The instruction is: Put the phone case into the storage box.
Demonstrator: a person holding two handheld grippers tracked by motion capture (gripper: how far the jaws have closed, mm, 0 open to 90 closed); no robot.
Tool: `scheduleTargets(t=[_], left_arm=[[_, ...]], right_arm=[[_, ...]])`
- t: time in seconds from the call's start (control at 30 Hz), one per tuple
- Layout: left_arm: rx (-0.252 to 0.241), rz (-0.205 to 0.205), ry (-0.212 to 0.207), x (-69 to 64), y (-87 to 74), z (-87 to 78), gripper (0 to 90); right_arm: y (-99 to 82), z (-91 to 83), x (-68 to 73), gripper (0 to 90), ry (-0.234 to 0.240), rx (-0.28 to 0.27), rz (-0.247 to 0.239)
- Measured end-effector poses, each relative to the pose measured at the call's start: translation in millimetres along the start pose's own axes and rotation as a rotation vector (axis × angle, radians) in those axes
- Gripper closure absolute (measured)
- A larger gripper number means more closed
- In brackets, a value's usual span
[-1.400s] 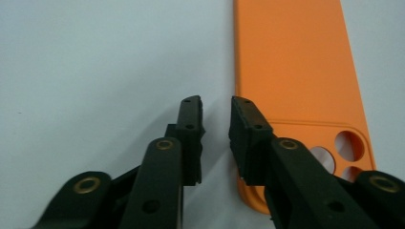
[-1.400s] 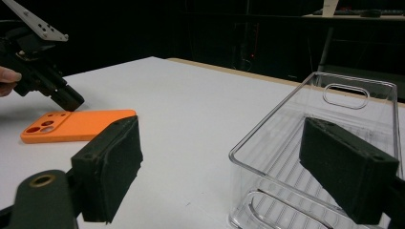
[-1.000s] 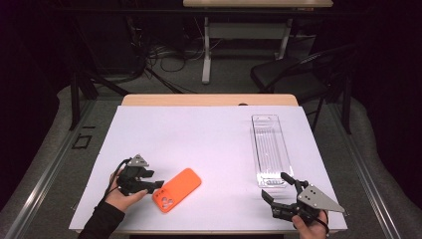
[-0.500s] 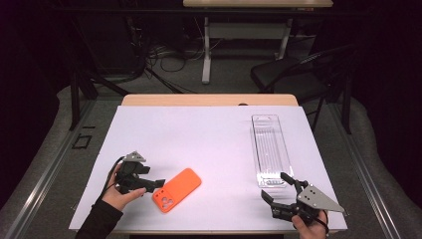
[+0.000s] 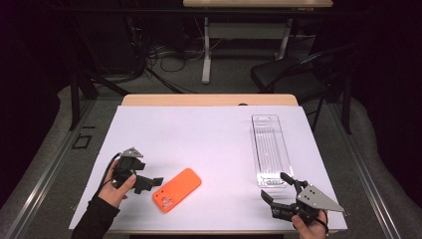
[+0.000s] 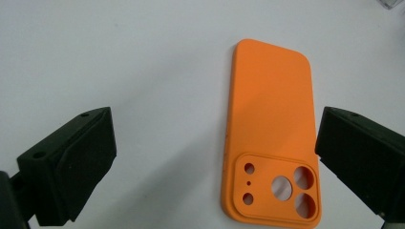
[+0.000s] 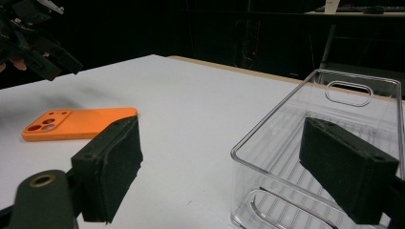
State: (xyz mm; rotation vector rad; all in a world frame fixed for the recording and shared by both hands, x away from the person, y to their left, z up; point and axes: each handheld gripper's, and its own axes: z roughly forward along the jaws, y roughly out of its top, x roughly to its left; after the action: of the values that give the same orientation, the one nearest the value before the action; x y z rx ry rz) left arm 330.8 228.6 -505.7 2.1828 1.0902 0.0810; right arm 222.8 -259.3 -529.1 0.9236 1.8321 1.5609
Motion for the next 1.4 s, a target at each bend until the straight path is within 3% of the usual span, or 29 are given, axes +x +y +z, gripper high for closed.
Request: scheduleTargets(t=[0.13, 0.37, 0.8, 1.13, 1.23, 1.4], left_arm=[[0.016, 0.008, 0.019, -2.8, 2.8, -1.0, 0.3], [0.065, 0.065, 0.071, -13.6, 10.0, -1.9, 0.3], [0.218, 0.115, 0.054, -28.0, 26.8, 13.2, 0.4], [0.348, 0.159, 0.063, -36.9, 34.3, 35.7, 0.5], [0.371, 0.162, 0.056, -38.1, 36.6, 42.5, 0.6], [0.386, 0.129, 0.026, -37.3, 40.2, 52.5, 0.6]], right_arm=[[0.1, 0.0, 0.1, 13.9, 0.001, 0.0, 0.0], [0.2, -0.3, -0.1, 13.9, 0.002, 0.0, 0.001], [-0.1, 0.1, -0.2, 13.8, 0.005, -0.001, -0.001], [-0.4, 0.1, -0.6, 13.8, 0.008, 0.003, 0.009], [-0.5, 0.2, -0.6, 13.8, 0.009, 0.002, 0.009], [-0.6, 0.0, -0.5, 13.9, 0.008, 0.004, 0.011]])
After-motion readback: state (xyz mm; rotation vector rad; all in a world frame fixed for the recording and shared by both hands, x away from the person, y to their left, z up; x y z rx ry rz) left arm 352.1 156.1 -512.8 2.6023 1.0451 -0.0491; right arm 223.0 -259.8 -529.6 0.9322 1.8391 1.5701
